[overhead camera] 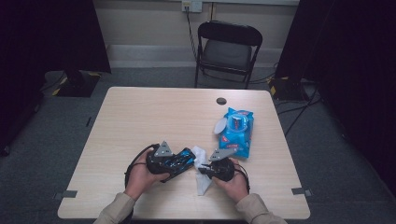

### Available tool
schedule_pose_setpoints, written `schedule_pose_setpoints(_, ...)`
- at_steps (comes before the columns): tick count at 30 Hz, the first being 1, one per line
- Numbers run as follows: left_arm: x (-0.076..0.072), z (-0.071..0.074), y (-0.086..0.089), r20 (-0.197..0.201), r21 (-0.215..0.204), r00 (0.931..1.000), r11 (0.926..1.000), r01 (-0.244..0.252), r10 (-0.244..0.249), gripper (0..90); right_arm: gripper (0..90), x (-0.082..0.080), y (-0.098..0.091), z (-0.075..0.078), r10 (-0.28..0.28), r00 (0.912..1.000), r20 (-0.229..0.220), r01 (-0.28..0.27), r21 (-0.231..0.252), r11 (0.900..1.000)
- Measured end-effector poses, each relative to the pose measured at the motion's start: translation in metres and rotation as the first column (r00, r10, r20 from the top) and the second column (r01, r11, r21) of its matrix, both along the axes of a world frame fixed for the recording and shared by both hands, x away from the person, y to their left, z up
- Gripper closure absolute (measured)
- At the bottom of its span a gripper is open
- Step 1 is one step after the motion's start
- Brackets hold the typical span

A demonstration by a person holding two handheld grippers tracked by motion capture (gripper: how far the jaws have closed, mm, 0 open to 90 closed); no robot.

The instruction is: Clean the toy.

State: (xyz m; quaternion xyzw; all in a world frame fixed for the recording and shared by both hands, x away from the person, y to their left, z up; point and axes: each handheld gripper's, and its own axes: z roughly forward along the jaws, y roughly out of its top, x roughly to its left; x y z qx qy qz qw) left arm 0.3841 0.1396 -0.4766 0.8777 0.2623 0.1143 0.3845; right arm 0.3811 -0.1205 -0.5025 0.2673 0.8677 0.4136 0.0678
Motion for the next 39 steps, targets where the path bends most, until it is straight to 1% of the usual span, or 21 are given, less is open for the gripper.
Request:
schedule_pose_setpoints(3, 0.000, 0.000, 0.000, -0.002, -0.005, 1.0000, 1.0000, -0.004, 0.004, 47.1, 84.2, -0.001, 0.009, 0.000, 0.028, 0.9994, -0.022, -0.027, 0.014, 0.9995)
schedule_pose_setpoints(4, 0.000, 0.000, 0.000, -0.001, -0.005, 1.0000, 1.0000, -0.004, 0.004, 47.1, 84.2, -0.001, 0.009, 0.000, 0.028, 0.9994, -0.022, -0.027, 0.014, 0.9995)
schedule_pose_setpoints(5, 0.000, 0.000, 0.000, -0.001, -0.005, 1.0000, 1.0000, -0.004, 0.004, 47.1, 84.4, -0.002, 0.015, 0.000, 0.038, 0.9990, -0.024, -0.038, 0.013, 0.9992)
schedule_pose_setpoints(6, 0.000, 0.000, 0.000, -0.001, -0.005, 1.0000, 1.0000, -0.002, 0.002, 47.1, 84.4, -0.002, 0.015, 0.000, 0.038, 0.9990, -0.024, -0.038, 0.013, 0.9992)
schedule_pose_setpoints(10, -0.001, -0.001, 0.001, 0.000, -0.005, 1.0000, 1.0000, -0.005, 0.005, 47.1, 84.6, -0.004, 0.025, 0.000, 0.055, 0.9979, -0.034, -0.055, 0.012, 0.9984)
schedule_pose_setpoints(11, -0.001, -0.001, 0.001, 0.001, -0.009, 1.0000, 1.0000, -0.003, 0.003, 47.1, 84.6, -0.005, 0.029, 0.000, 0.072, 0.9969, -0.033, -0.071, 0.014, 0.9974)
schedule_pose_setpoints(12, -0.001, -0.001, 0.001, 0.001, -0.009, 1.0000, 1.0000, -0.003, 0.003, 47.1, 84.6, -0.005, 0.029, 0.000, 0.072, 0.9969, -0.033, -0.071, 0.014, 0.9974)
schedule_pose_setpoints(13, -0.001, 0.000, 0.001, -0.004, -0.003, 1.0000, 1.0000, -0.006, 0.006, 47.2, 84.6, -0.007, 0.034, 0.000, 0.083, 0.9958, -0.038, -0.082, 0.013, 0.9965)
schedule_pose_setpoints(15, -0.001, 0.000, 0.001, -0.004, -0.005, 1.0000, 1.0000, -0.005, 0.005, 47.2, 84.6, -0.007, 0.036, 0.000, 0.085, 0.9957, -0.037, -0.085, 0.013, 0.9963)
schedule_pose_setpoints(17, -0.001, 0.000, 0.001, -0.004, -0.002, 1.0000, 1.0000, -0.005, 0.005, 47.2, 84.7, -0.008, 0.043, 0.001, 0.097, 0.9944, -0.042, -0.096, 0.013, 0.9953)
schedule_pose_setpoints(18, -0.001, 0.000, 0.001, -0.004, -0.002, 1.0000, 1.0000, -0.005, 0.005, 47.2, 84.7, -0.008, 0.043, 0.001, 0.097, 0.9944, -0.042, -0.096, 0.013, 0.9953)
schedule_pose_setpoints(19, -0.001, 0.000, 0.001, -0.004, -0.005, 1.0000, 1.0000, -0.008, 0.008, 47.2, 84.7, -0.009, 0.045, 0.000, 0.102, 0.9936, -0.048, -0.101, 0.016, 0.9947)
schedule_pose_setpoints(22, -0.001, 0.000, 0.001, -0.005, -0.003, 0.9999, 0.9999, -0.012, 0.012, 47.3, 84.7, -0.011, 0.054, 0.001, 0.124, 0.9911, -0.049, -0.123, 0.014, 0.9923)
schedule_pose_setpoints(27, -0.001, 0.000, 0.001, -0.009, -0.006, 0.9999, 0.9999, -0.014, 0.014, 47.4, 84.8, -0.012, 0.064, 0.001, 0.140, 0.9888, -0.050, -0.140, 0.008, 0.9901)
schedule_pose_setpoints(33, -0.001, 0.000, 0.002, -0.011, -0.007, 0.9999, 0.9999, -0.010, 0.010, 47.4, 84.6, -0.013, 0.065, 0.001, 0.142, 0.9883, -0.056, -0.141, 0.018, 0.9898)
schedule_pose_setpoints(34, -0.001, 0.000, 0.002, -0.009, -0.007, 0.9999, 0.9999, -0.009, 0.009, 47.5, 83.6, -0.012, 0.064, 0.000, 0.139, 0.9884, -0.063, -0.137, 0.031, 0.9901)
schedule_pose_setpoints(35, -0.001, 0.000, 0.002, -0.009, -0.005, 0.9999, 0.9999, -0.010, 0.010, 47.5, 82.6, -0.012, 0.063, 0.000, 0.142, 0.9880, -0.062, -0.140, 0.033, 0.9896)
schedule_pose_setpoints(37, -0.001, 0.000, 0.002, -0.010, -0.008, 0.9999, 0.9999, -0.012, 0.012, 47.6, 80.9, -0.013, 0.063, 0.000, 0.147, 0.9876, -0.056, -0.145, 0.029, 0.9890)
schedule_pose_setpoints(39, -0.001, 0.000, 0.002, -0.015, -0.015, 0.9998, 0.9997, -0.017, 0.017, 47.6, 76.1, -0.015, 0.062, 0.000, 0.155, 0.9864, -0.054, -0.154, 0.027, 0.9877)
